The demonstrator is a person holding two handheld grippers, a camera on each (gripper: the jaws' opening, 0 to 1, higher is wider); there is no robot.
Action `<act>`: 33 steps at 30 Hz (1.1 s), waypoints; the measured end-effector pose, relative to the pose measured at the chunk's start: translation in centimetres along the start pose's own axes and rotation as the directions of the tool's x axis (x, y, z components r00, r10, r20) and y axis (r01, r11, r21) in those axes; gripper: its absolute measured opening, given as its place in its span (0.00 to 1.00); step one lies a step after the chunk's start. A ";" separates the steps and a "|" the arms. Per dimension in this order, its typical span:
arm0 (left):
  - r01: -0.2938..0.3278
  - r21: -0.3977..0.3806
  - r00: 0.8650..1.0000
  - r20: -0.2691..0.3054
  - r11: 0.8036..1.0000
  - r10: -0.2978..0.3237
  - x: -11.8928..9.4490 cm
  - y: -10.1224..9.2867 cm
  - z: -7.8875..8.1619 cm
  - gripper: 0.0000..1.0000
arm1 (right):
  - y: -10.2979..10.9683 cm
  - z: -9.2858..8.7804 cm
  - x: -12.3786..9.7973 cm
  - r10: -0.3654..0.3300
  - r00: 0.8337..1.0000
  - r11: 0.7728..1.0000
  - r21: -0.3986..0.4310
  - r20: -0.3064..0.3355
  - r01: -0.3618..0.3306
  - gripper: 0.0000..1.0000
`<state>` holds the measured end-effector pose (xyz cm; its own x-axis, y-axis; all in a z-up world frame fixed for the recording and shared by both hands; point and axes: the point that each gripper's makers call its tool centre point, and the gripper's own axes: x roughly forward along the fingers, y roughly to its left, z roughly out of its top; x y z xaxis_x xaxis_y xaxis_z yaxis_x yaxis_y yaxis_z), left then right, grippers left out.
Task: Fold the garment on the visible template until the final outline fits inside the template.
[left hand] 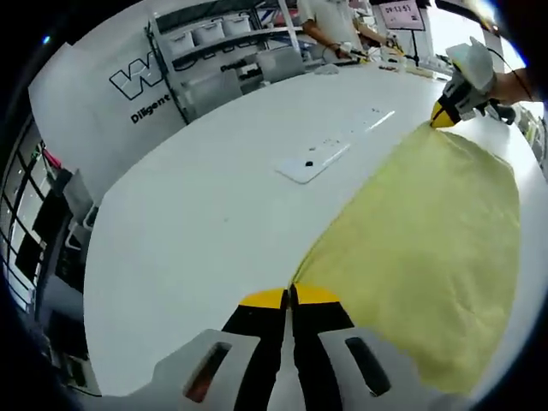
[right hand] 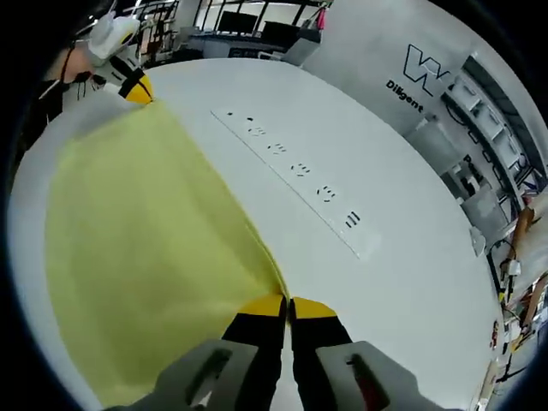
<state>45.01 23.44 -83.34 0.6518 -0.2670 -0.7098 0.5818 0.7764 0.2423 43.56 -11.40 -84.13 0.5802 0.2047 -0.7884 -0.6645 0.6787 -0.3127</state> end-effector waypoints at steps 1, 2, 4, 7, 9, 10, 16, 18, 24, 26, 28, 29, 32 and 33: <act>-0.001 0.003 1.000 -0.002 1.000 0.001 0.1 0.0 0.0 0.05 | -0.1 0.0 -0.1 -0.005 1.000 0.999 0.033 0.009 0.005 0.00; -0.003 0.005 1.000 -0.003 1.000 0.003 0.1 0.1 0.0 0.05 | -0.3 0.2 -0.2 -0.015 0.999 0.998 0.057 0.028 0.014 0.00; -0.006 0.003 1.000 -0.005 1.000 0.006 0.1 0.1 0.0 0.06 | -0.3 0.2 -0.2 -0.011 0.999 0.996 0.084 0.047 0.007 0.00; -0.064 -0.001 0.998 -0.015 0.998 0.064 -0.2 1.0 -0.2 0.07 | -2.1 -0.5 -0.8 -0.103 0.994 0.990 0.099 0.022 0.101 0.00; -0.139 0.076 0.988 -0.062 0.987 0.144 -0.8 2.3 -0.6 0.04 | -2.6 0.2 -1.2 -0.128 0.989 0.984 0.134 0.074 0.117 0.00; -0.138 0.109 0.989 -0.043 0.984 0.143 -0.8 2.4 -0.3 0.04 | -3.3 0.0 -1.7 -0.160 0.985 0.979 0.142 0.069 0.149 0.00; -0.096 -0.003 0.995 -0.023 0.995 0.096 -1.9 1.7 -0.6 0.04 | -3.3 0.4 -2.8 -0.154 0.983 0.978 0.155 0.104 0.137 0.00; -0.088 -0.020 0.996 -0.020 0.996 0.087 -2.1 1.6 -0.6 0.04 | -3.0 0.4 -3.1 -0.152 0.982 0.976 0.175 0.113 0.131 0.00; -0.084 -0.092 0.996 0.035 0.992 0.088 -2.9 1.2 0.1 0.04 | -0.9 1.8 -4.9 -0.156 0.960 0.966 0.240 0.234 0.099 0.00; -0.081 -0.097 0.995 0.047 0.992 0.086 -3.1 1.2 0.3 0.04 | 0.0 2.0 -5.2 -0.137 0.960 0.970 0.227 0.244 0.081 0.00; -0.077 -0.109 0.994 0.072 0.991 0.085 -3.7 1.0 0.6 0.04 | 1.0 2.3 -5.8 -0.116 0.958 0.974 0.217 0.262 0.059 0.00; -0.073 -0.115 0.994 0.076 0.991 0.082 -3.9 0.8 0.6 0.04 | 1.5 2.2 -5.9 -0.097 0.960 0.970 0.242 0.263 0.032 0.00; -0.070 -0.124 0.994 0.080 0.990 0.080 -3.9 0.6 0.5 0.04 | 1.9 1.7 -6.3 -0.105 0.962 0.965 0.258 0.252 0.038 0.00; -0.062 -0.118 0.995 0.076 0.991 0.072 -4.2 0.2 0.4 0.04 | 2.3 1.5 -6.5 -0.101 0.963 0.948 0.318 0.251 0.016 0.00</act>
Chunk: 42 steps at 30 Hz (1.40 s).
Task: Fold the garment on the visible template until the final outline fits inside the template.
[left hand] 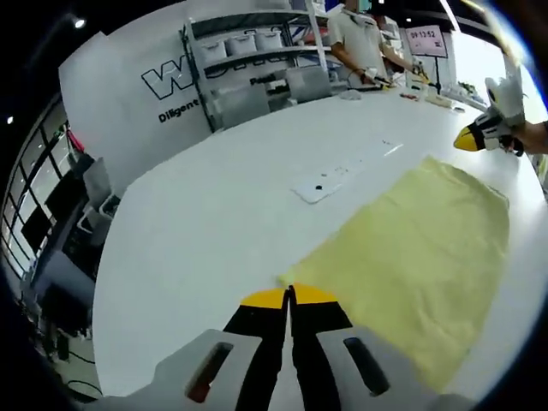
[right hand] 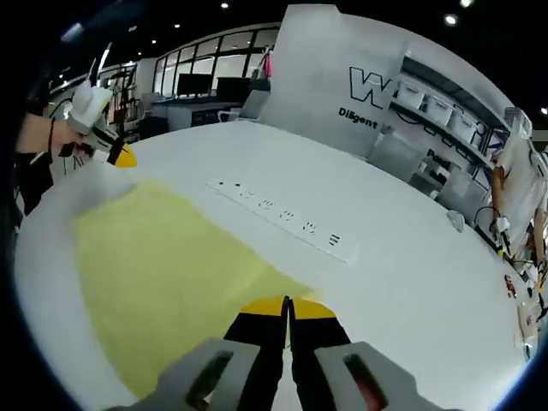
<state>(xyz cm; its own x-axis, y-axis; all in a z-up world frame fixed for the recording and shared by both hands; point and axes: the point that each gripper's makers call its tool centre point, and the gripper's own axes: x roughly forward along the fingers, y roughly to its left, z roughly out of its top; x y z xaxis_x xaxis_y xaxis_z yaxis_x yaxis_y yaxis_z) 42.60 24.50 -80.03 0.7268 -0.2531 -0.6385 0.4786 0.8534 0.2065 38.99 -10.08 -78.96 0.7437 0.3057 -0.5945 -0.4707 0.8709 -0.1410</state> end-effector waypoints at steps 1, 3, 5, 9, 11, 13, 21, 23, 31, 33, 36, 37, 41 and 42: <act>-0.007 -0.008 1.000 -0.002 1.000 0.007 -0.4 -0.1 -0.1 0.04 | 0.0 -0.1 -0.2 -0.008 1.000 1.000 0.029 0.001 0.008 0.00; 0.017 -0.059 1.000 0.010 0.998 -0.016 -0.9 -0.7 -0.3 0.04 | -0.1 -0.3 -0.8 -0.012 1.000 1.000 0.021 0.008 0.012 0.00; 0.016 -0.058 1.000 0.010 0.998 -0.015 -1.4 -1.1 -0.8 0.04 | 0.1 -0.6 -1.1 -0.006 1.000 1.000 0.028 0.014 0.006 0.00; 0.031 -0.074 0.999 0.024 0.997 -0.029 -2.3 -2.0 -1.1 0.03 | 0.0 -1.4 -1.5 0.000 1.000 0.998 0.061 0.022 -0.001 0.00; 0.039 -0.086 0.998 0.042 0.996 -0.035 -2.8 -2.5 -1.1 0.03 | 0.1 -1.6 -1.9 -0.003 0.999 0.997 0.076 0.034 0.001 0.00; 0.042 -0.092 0.998 0.047 0.995 -0.037 -3.2 -2.8 -1.3 0.03 | 0.4 -1.9 -2.5 -0.003 0.999 0.997 0.080 0.037 0.000 0.00; 0.038 -0.111 0.998 0.055 0.993 -0.032 -4.9 -3.8 -2.8 0.03 | 0.8 -2.6 -4.0 -0.008 0.998 0.996 0.094 0.067 0.002 0.00; 0.037 -0.113 0.998 0.063 0.993 -0.030 -5.3 -3.9 -3.0 0.03 | 0.8 -2.8 -4.3 -0.011 0.998 0.994 0.109 0.069 0.003 0.00; 0.048 -0.135 0.993 0.112 0.990 -0.033 -7.3 -4.9 -3.0 0.03 | 1.5 -3.4 -5.0 -0.002 0.996 0.991 0.137 0.089 -0.010 0.00; 0.047 -0.130 0.993 0.113 0.990 -0.033 -7.7 -5.2 -3.2 0.03 | 1.9 -3.7 -5.2 0.000 0.996 0.990 0.140 0.087 -0.012 0.00; 0.051 -0.164 0.991 0.130 0.985 -0.029 -8.4 -5.5 -3.7 0.03 | 2.4 -4.3 -5.6 -0.005 0.996 0.991 0.137 0.087 -0.007 0.00; 0.052 -0.168 0.991 0.132 0.984 -0.030 -8.5 -5.6 -3.8 0.03 | 2.6 -4.4 -5.8 -0.005 0.996 0.990 0.139 0.089 -0.007 0.00; 0.048 -0.200 0.990 0.137 0.979 -0.021 -9.3 -5.8 -5.0 0.03 | 3.2 -5.3 -6.1 -0.003 0.995 0.975 0.223 0.099 -0.020 0.00; 0.059 -0.200 0.989 0.142 0.978 -0.031 -9.5 -6.2 -5.2 0.03 | 3.3 -5.6 -6.2 -0.003 0.995 0.979 0.204 0.096 -0.017 0.00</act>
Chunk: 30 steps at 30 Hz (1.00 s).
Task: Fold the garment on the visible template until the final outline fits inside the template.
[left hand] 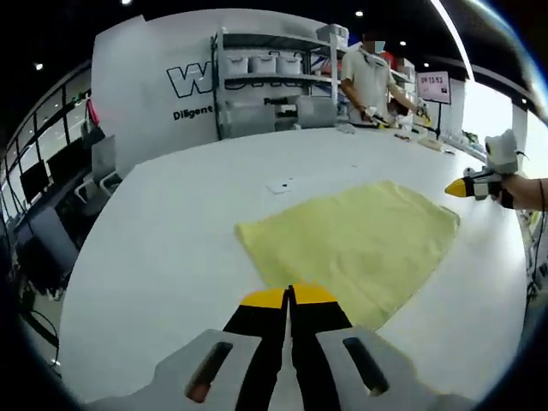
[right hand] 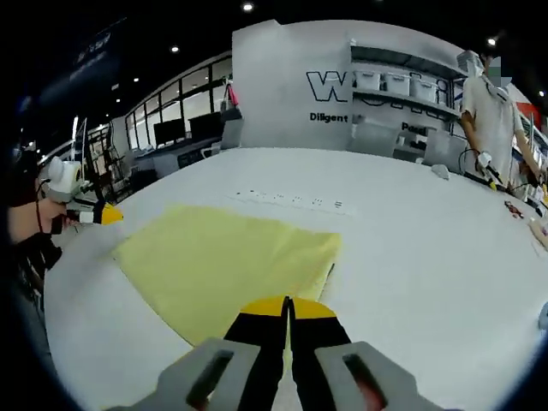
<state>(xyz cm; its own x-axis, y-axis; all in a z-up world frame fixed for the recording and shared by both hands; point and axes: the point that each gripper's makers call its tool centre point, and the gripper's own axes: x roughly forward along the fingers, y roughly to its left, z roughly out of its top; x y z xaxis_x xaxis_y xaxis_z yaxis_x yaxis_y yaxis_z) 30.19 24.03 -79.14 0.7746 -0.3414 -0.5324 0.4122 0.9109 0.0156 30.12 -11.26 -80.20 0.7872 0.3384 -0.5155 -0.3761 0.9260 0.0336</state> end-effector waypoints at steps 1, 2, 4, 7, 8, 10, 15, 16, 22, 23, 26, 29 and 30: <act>0.002 0.003 1.000 0.000 1.000 -0.002 -0.2 -0.1 -0.2 0.03 | 0.2 -0.2 -0.1 0.003 1.000 1.000 0.000 0.000 -0.003 0.00; 0.001 0.004 1.000 0.000 1.000 -0.001 -0.4 -0.2 -0.5 0.03 | 0.3 -0.5 -0.3 0.006 1.000 1.000 0.001 0.000 -0.006 0.00; 0.003 0.001 1.000 -0.004 1.000 -0.003 -0.6 -0.2 -1.0 0.03 | 0.3 -1.0 -0.6 0.002 1.000 1.000 0.017 -0.002 -0.002 0.00; 0.007 -0.019 1.000 0.004 1.000 -0.007 -1.0 -0.3 -1.6 0.03 | 0.3 -1.6 -0.9 0.000 1.000 1.000 0.022 -0.005 0.000 0.00; 0.010 -0.022 1.000 0.008 1.000 -0.010 -1.1 -0.4 -1.9 0.03 | 0.4 -1.9 -1.0 0.000 1.000 1.000 0.017 -0.007 0.000 0.00; 0.018 -0.030 1.000 0.007 0.999 -0.018 -1.2 -0.6 -2.2 0.03 | 0.7 -2.2 -1.5 0.004 1.000 1.000 0.009 -0.004 -0.004 0.00; 0.033 -0.061 0.999 0.008 0.998 -0.033 -1.3 -1.0 -3.2 0.16 | 1.2 -2.7 -2.1 0.022 1.000 1.000 -0.023 0.008 -0.021 0.08; 0.038 -0.061 0.999 0.010 0.997 -0.038 -1.4 -1.2 -3.4 0.19 | 1.2 -2.9 -2.1 0.024 1.000 1.000 -0.017 0.004 -0.024 0.12; 0.091 -0.118 0.996 0.015 0.989 -0.090 -1.5 -2.1 -4.4 0.22 | 1.7 -4.3 -2.4 0.047 0.998 0.999 0.029 -0.030 -0.047 0.29; 0.096 -0.119 0.995 0.009 0.988 -0.096 -1.5 -2.2 -4.6 0.21 | 1.5 -4.7 -2.3 0.039 0.998 0.999 0.002 -0.041 -0.039 0.30; 0.139 -0.185 0.990 0.023 0.973 -0.137 -1.2 -2.9 -4.9 0.20 | 1.9 -5.1 -2.4 0.063 0.997 0.997 0.049 -0.049 -0.061 0.25; 0.126 -0.090 0.992 -0.003 0.988 -0.127 -1.0 -2.7 -5.1 0.15 | 2.1 -5.1 -2.3 0.080 0.996 0.996 0.052 -0.043 -0.078 0.17; 0.140 -0.128 0.990 0.000 0.982 -0.141 -0.9 -2.9 -5.2 0.15 | 2.1 -5.2 -2.2 0.082 0.995 0.996 0.049 -0.051 -0.079 0.17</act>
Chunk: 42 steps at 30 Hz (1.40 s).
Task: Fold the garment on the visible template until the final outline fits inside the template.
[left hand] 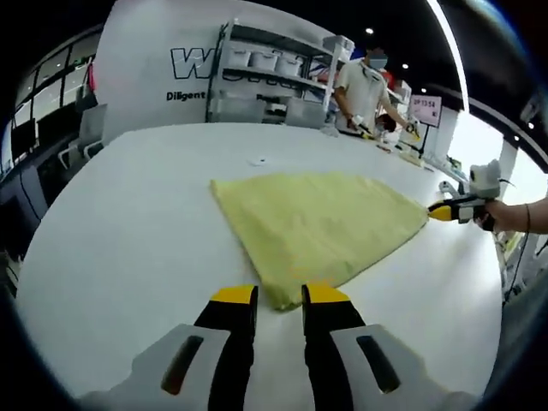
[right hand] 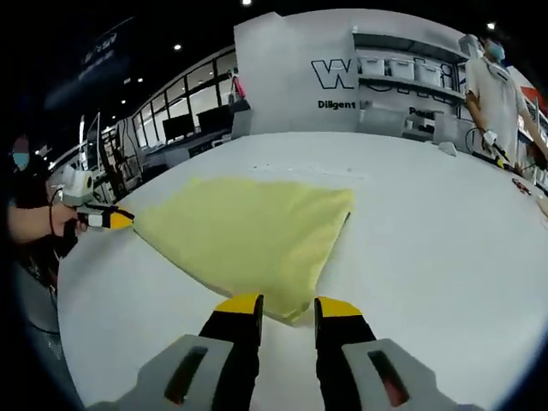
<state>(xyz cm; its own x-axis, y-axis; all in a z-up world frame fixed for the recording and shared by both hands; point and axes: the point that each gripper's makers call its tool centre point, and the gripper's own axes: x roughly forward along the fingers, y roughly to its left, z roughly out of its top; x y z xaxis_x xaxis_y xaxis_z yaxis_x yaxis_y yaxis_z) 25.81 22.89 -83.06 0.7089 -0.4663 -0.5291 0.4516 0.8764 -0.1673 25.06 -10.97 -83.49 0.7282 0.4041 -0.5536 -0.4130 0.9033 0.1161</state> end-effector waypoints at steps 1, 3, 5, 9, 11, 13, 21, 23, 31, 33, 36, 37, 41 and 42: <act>0.015 -0.039 1.000 0.002 0.999 -0.015 0.1 -0.2 -0.1 0.15 | 0.0 -0.1 0.1 0.001 1.000 1.000 -0.004 -0.007 -0.001 0.18; 0.023 -0.058 1.000 0.002 0.998 -0.023 0.4 -0.1 -0.2 0.13 | -0.2 -0.3 0.3 0.006 1.000 1.000 0.004 -0.013 -0.006 0.17; 0.025 -0.043 1.000 -0.001 0.999 -0.025 0.5 -0.2 -0.3 0.11 | -0.3 -0.3 0.3 0.011 1.000 1.000 0.029 -0.014 -0.011 0.13; 0.024 -0.015 1.000 0.003 1.000 -0.024 0.6 0.0 -0.2 0.04 | -0.3 -0.2 0.4 0.019 1.000 0.998 0.063 -0.015 -0.018 0.09; 0.031 -0.042 0.999 0.011 0.999 -0.031 0.6 -0.1 -0.1 0.02 | -0.2 -0.2 0.5 0.024 1.000 0.998 0.051 -0.019 -0.023 0.02; 0.028 -0.019 1.000 0.009 0.999 -0.027 0.7 0.0 -0.1 0.01 | -0.3 -0.3 0.5 0.023 0.999 0.999 0.037 -0.022 -0.022 0.00; -0.006 0.021 1.000 0.021 1.000 0.005 0.0 1.0 0.4 0.00 | -1.4 -0.4 0.0 -0.035 0.999 0.999 0.002 -0.042 0.035 0.00; -0.006 0.125 1.000 0.019 0.992 0.004 -0.2 1.3 0.6 0.00 | -1.8 -0.5 -0.1 -0.065 0.997 0.998 -0.022 -0.052 0.064 0.00; -0.044 0.147 0.999 -0.014 0.988 0.046 -0.4 1.4 -0.6 0.00 | -2.1 -1.0 0.0 -0.103 0.992 0.995 -0.015 -0.079 0.102 0.00; -0.007 0.115 1.000 -0.017 0.993 0.009 -0.4 0.5 -0.9 0.01 | -1.4 -1.1 0.1 -0.079 0.994 0.997 -0.004 -0.080 0.079 0.00; -0.036 0.120 0.999 -0.001 0.992 0.036 -0.7 0.7 -0.9 0.02 | -1.0 -1.0 -0.1 -0.070 0.996 0.997 -0.019 -0.063 0.069 0.00; -0.036 0.117 0.999 -0.001 0.992 0.036 -0.7 0.7 -0.9 0.03 | -0.8 -1.0 -0.1 -0.066 0.996 0.998 -0.010 -0.057 0.065 0.00; -0.077 0.068 0.997 0.007 0.995 0.077 -1.3 1.4 -0.9 0.04 | -1.0 -0.9 -0.6 -0.080 0.996 0.997 0.000 -0.040 0.080 0.00; -0.098 0.049 0.995 0.008 0.994 0.098 -1.7 1.8 -1.0 0.01 | -1.3 -0.9 -0.9 -0.088 0.995 0.996 0.013 -0.037 0.088 0.00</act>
<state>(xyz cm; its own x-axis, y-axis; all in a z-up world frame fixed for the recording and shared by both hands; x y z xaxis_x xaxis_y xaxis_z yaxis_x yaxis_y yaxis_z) 24.90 25.35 -83.25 0.7542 -0.3791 -0.5362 0.4058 0.9110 -0.0734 24.45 -12.65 -83.91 0.7409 0.3178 -0.5917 -0.3401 0.9372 0.0774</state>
